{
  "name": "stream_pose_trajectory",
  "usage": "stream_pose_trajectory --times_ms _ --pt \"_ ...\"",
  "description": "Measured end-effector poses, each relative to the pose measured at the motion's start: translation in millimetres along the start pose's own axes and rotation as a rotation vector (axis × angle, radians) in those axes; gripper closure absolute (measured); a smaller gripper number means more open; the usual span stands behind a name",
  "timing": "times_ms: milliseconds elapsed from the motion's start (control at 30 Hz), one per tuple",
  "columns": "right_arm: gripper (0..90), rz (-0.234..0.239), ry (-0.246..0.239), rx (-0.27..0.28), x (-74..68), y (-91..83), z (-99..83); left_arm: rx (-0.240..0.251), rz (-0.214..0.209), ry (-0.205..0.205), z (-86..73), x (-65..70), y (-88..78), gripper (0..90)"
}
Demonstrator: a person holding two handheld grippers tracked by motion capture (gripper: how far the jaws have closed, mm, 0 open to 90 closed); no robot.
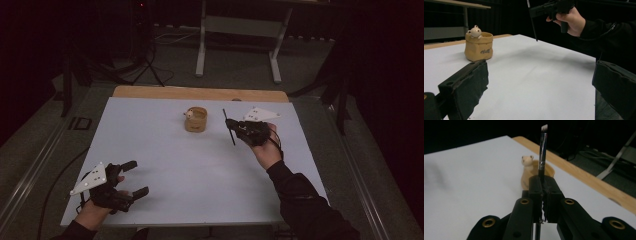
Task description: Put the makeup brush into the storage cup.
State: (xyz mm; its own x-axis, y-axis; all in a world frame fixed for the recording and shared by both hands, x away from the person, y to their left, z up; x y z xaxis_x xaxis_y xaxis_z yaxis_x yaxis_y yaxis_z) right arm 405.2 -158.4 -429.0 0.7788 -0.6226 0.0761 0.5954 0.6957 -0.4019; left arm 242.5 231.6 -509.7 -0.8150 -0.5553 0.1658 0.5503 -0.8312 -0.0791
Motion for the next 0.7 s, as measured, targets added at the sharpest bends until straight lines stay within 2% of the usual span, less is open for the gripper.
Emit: stream_pose_trajectory --times_ms 100,300,433,633,700 --pt "86.1 -0.011 0.011 0.022 1.3 2.2 5.0 0.0 0.0 -0.001 0.0 0.1 0.0 1.0" --pt "86.1 -0.04 0.086 0.102 9.0 6.6 15.2 0.0 -0.001 -0.002 -0.2 0.3 0.0 1.0" --pt "86.1 -0.063 0.104 0.123 12.3 13.7 21.9 0.0 -0.002 0.0 0.0 0.3 -0.3 1.0" --pt "86.1 -0.072 0.092 0.158 12.7 19.7 30.8 0.0 -0.002 -0.003 -0.2 0.3 0.0 1.0" --pt "86.1 -0.07 0.105 0.165 12.9 22.6 34.8 0.001 -0.001 -0.001 -0.1 0.3 -0.2 1.0"
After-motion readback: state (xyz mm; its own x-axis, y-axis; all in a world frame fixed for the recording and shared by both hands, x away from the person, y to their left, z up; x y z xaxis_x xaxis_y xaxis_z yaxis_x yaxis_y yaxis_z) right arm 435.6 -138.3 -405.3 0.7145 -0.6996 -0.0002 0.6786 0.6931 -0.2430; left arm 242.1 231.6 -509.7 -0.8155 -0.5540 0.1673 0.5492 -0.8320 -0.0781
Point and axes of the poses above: each handheld gripper's, and its own axes: y roughly forward along the jaws, z roughly out of its top, x roughly to its right, the point moved 2 cm from there along y, roughly forward along the jaws, and after that the axes turned 2 degrees about x, right-handed, at the moved point
